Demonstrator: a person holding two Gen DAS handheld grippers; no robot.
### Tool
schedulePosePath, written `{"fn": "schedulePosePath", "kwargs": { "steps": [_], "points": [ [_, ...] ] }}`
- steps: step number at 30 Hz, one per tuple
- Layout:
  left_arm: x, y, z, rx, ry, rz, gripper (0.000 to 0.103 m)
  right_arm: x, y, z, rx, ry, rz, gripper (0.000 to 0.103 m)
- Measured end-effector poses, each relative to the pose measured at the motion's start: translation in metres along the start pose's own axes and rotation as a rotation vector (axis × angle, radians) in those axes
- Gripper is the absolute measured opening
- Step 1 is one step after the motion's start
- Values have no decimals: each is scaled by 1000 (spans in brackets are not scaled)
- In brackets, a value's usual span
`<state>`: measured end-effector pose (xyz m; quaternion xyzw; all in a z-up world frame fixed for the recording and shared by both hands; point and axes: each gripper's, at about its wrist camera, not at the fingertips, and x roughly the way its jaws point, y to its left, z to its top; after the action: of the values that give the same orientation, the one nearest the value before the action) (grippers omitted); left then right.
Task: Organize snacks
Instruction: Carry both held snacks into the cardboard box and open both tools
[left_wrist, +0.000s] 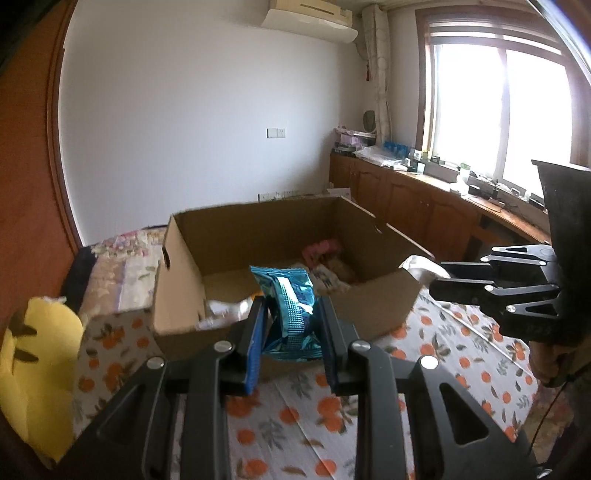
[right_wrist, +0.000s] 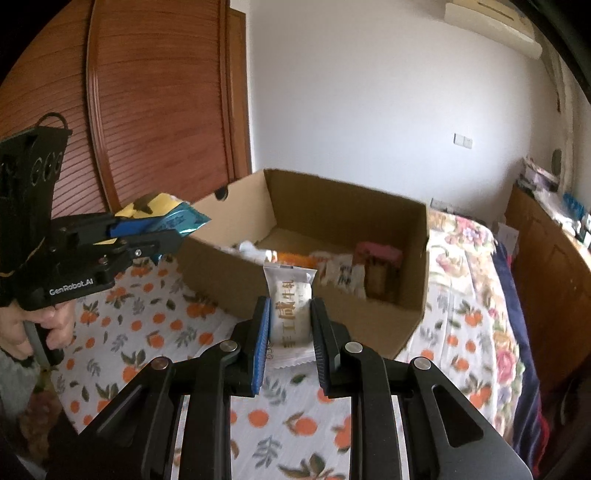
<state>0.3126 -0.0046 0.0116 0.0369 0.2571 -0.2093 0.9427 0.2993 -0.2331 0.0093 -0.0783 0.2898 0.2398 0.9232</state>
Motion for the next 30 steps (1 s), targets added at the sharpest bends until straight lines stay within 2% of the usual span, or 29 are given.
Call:
{"fn": "schedulePosePath", "kwargs": {
  "steps": [4, 9, 12, 18, 30],
  "points": [
    [13, 12, 18, -11, -5, -16, 25, 10, -6, 18, -6, -9, 6, 20],
    [43, 28, 25, -31, 26, -17, 25, 32, -11, 33, -17, -2, -2, 20],
    [57, 31, 24, -22, 36, -9, 25, 48, -10, 38, -32, 9, -13, 20],
    [90, 40, 15, -72, 77, -28, 25, 84, -12, 43, -35, 31, -19, 20],
    [107, 30, 11, -46, 117, -45, 26, 128, -12, 42, -27, 84, -9, 20]
  ]
}}
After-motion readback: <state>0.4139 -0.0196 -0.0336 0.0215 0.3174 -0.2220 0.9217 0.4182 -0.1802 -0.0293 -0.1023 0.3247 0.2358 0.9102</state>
